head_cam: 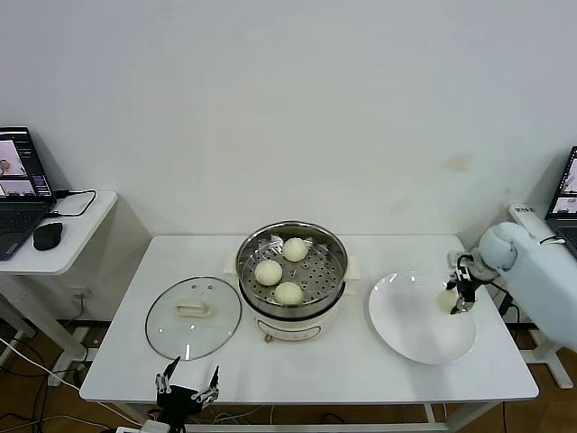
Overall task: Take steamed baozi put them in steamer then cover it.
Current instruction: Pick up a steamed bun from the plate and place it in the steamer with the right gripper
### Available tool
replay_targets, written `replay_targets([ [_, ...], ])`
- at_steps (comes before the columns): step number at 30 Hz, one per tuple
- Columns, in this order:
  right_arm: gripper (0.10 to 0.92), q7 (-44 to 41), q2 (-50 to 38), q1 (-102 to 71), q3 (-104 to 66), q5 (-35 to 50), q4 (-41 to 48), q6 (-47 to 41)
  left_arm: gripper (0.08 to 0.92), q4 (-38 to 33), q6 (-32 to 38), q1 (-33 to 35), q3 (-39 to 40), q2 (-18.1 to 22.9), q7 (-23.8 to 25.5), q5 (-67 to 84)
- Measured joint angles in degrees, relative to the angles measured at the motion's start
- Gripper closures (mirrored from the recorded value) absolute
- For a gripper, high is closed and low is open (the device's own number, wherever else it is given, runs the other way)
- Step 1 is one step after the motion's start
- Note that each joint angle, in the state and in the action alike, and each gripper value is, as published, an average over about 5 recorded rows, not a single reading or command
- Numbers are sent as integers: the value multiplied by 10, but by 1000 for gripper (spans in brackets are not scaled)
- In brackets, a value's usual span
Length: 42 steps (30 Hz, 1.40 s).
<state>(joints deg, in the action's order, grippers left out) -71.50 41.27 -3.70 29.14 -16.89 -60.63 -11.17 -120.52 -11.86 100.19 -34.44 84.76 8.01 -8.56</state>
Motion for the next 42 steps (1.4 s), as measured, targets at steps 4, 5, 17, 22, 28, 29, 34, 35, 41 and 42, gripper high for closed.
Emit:
replay_targets([
  [4,397,-12,3,53,41,40,-34,-22,177,-4,1,0,-5,-2,-1,1],
  [5,397,-14,5,68,53,51,-41,-28,177,-5,1,0,-6,-3,-2,1],
  [17,397,-29,60,221,172,187,-99,-107,177,-16,1,-2,-16,-10,-8,15],
  [22,397,-29,88,266,212,227,-103,-137,177,-20,1,-7,-17,-7,-11,23],
  [28,397,-26,130,290,244,260,-93,-161,177,-23,1,-9,-18,-5,-13,33],
  [29,397,-26,138,292,248,264,-90,-164,177,-23,1,-9,-19,-4,-14,35],
  [34,397,-23,179,293,266,275,-67,-174,177,-25,0,-15,-23,3,-15,43],
  [35,397,-22,188,293,269,276,-61,-175,177,-25,0,-17,-23,4,-15,45],
  [41,397,-19,236,287,287,278,-22,-178,177,-22,-2,-26,-22,9,-14,54],
  [42,397,-19,243,285,289,278,-16,-179,177,-22,-3,-27,-23,9,-14,55],
])
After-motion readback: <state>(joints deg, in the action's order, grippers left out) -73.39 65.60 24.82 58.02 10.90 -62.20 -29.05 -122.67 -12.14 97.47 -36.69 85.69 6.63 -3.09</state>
